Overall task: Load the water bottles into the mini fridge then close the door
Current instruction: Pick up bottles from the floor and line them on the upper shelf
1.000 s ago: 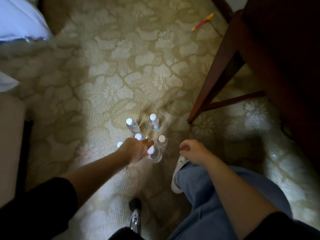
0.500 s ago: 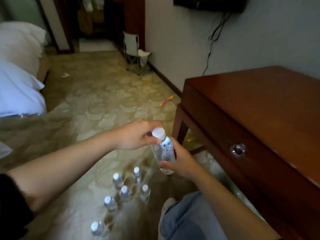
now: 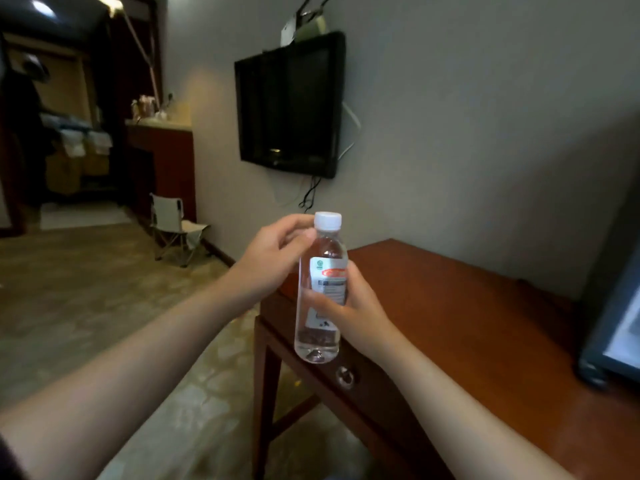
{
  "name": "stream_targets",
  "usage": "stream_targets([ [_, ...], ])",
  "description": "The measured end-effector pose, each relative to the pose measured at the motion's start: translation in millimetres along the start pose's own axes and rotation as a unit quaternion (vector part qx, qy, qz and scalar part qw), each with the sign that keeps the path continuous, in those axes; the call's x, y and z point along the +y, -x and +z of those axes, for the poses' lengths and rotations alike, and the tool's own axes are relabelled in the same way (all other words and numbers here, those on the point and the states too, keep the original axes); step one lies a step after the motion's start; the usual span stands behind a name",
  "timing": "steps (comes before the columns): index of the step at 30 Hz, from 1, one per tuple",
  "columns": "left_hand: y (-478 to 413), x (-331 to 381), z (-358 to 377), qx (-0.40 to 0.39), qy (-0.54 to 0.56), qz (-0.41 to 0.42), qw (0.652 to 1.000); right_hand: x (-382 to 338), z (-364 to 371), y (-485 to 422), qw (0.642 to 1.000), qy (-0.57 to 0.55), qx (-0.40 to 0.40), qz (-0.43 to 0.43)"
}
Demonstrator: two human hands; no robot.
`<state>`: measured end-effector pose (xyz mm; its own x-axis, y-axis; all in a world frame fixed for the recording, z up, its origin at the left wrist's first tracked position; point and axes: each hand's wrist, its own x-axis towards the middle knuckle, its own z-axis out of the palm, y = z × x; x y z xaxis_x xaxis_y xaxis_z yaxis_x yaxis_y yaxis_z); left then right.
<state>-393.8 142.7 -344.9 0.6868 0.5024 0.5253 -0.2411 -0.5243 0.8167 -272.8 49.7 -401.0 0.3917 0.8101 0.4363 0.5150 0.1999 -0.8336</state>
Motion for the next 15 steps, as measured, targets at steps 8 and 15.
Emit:
stream_targets([
  [8,-20,38,82,-0.077,0.123,0.007,0.989,-45,-99,11,0.99,0.01,0.129,-0.049],
  [15,-38,62,171,-0.159,0.17,0.07,0.97,-69,-188,23,0.978,0.038,0.205,-0.029],
])
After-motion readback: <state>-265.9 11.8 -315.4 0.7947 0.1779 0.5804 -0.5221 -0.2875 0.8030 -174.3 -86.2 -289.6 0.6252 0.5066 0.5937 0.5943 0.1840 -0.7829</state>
